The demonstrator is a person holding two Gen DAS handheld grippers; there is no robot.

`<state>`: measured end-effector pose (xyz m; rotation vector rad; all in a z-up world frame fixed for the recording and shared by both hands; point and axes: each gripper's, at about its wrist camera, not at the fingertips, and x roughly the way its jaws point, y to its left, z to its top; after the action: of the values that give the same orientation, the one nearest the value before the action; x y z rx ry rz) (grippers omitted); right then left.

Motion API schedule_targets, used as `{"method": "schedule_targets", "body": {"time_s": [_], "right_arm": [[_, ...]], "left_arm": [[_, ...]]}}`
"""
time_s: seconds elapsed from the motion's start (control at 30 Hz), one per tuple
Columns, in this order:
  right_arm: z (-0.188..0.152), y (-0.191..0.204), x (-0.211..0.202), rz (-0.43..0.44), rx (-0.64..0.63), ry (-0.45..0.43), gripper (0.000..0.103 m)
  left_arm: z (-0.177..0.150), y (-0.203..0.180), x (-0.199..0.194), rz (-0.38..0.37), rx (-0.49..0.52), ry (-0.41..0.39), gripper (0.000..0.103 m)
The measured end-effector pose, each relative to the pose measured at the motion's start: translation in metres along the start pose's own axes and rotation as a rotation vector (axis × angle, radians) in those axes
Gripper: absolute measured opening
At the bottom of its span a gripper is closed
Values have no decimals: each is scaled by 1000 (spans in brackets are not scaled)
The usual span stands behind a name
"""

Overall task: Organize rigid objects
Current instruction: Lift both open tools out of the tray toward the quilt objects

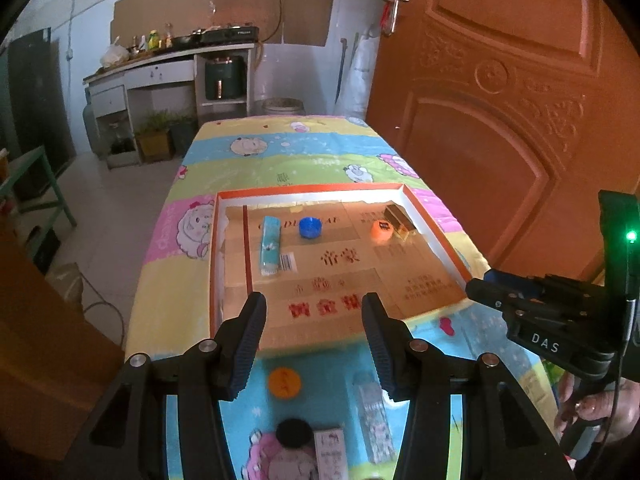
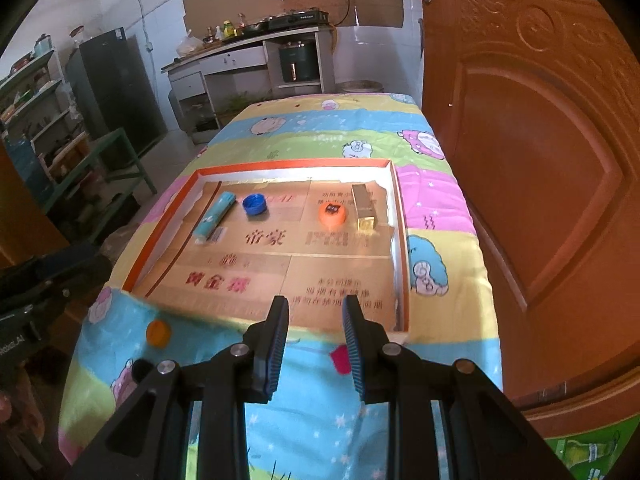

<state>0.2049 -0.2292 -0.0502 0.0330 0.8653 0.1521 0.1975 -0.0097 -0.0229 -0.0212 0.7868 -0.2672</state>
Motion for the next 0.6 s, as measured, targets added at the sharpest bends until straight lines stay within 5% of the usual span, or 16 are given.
{"method": "schedule_targets", "body": {"time_s": [0.6], "right_arm": [[-65, 25, -17, 12, 34, -30, 28]], "left_arm": [[-94, 0, -20, 3, -30, 30, 51]]}}
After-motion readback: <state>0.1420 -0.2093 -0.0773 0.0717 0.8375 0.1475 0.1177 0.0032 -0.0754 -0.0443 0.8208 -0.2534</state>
